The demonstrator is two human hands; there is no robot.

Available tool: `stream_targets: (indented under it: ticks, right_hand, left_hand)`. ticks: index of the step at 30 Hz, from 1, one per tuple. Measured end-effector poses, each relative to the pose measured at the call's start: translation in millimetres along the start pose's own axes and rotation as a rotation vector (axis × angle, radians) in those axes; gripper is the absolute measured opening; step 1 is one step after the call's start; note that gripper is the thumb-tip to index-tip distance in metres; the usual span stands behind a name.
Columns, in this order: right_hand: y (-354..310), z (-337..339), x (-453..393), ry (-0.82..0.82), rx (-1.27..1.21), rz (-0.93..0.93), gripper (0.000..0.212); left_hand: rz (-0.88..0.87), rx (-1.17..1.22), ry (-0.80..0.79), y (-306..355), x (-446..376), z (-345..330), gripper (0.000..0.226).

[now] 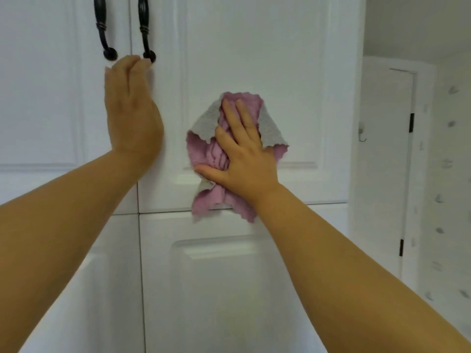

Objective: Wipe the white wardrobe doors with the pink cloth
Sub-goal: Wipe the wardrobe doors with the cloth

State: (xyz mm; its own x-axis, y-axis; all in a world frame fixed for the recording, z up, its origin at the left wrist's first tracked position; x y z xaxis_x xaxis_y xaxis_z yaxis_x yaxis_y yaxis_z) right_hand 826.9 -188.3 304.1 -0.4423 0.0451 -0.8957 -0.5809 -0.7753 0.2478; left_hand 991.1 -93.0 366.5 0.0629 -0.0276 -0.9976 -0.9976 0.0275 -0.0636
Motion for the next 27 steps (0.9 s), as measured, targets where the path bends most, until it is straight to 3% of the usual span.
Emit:
stream_targets:
  ticks: [4,8,10,14,18,20,24,27]
  right_hand:
    - [54.1,9.8,20.6,-0.013,0.015,0.002,0.078]
    - [125.3,30.7,52.6,-0.073,0.052,-0.146,0.089]
    - [139.4,32.4,71.8,-0.059,0.113,-0.249,0.085]
    - [112.8,9.2,115.2,0.076,-0.005,-0.535,0.063]
    - [69.5,-19.5,127.2,0.144,-0.124,-0.706,0.06]
    - [42.5,-27.2,116.5,0.125,-0.132,-0.644,0.055]
    - [-38.8,-47.0,93.2,-0.017,-0.102,-0.195,0.047]
    - [-53.6,-49.5,86.7,-0.029,-0.206,-0.041,0.045]
  left_hand:
    - [0.018,-0.033,0.018,3.5,9.1,0.1,0.048]
    - [0.029,-0.071,-0.032,9.6,20.3,-11.5,0.044]
    - [0.008,-0.14,-0.039,14.0,27.0,-15.3,0.043]
    - [0.006,-0.21,-0.113,17.4,32.4,-23.0,0.047]
    - [0.038,-0.223,-0.183,17.5,32.2,-26.1,0.053]
    - [0.04,-0.228,-0.195,16.9,31.9,-25.9,0.054]
    - [0.047,-0.228,-0.222,16.5,32.2,-26.4,0.054]
    - [0.047,-0.225,-0.239,16.0,31.6,-25.4,0.055]
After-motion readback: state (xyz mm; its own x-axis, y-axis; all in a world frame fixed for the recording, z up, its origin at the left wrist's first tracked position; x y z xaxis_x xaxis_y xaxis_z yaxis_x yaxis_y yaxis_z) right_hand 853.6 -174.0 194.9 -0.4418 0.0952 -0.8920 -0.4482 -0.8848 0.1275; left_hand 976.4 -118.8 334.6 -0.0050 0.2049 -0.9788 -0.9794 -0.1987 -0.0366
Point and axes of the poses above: each hand's wrist, its own x-axis away from the middle knuckle, its own z-axis out of the back of the hand, y = z × x, the point moved 9 cm from there along -x, towards the middle knuckle, and after that the axes turned 15 degrees about -y, right-handed, at the moved point
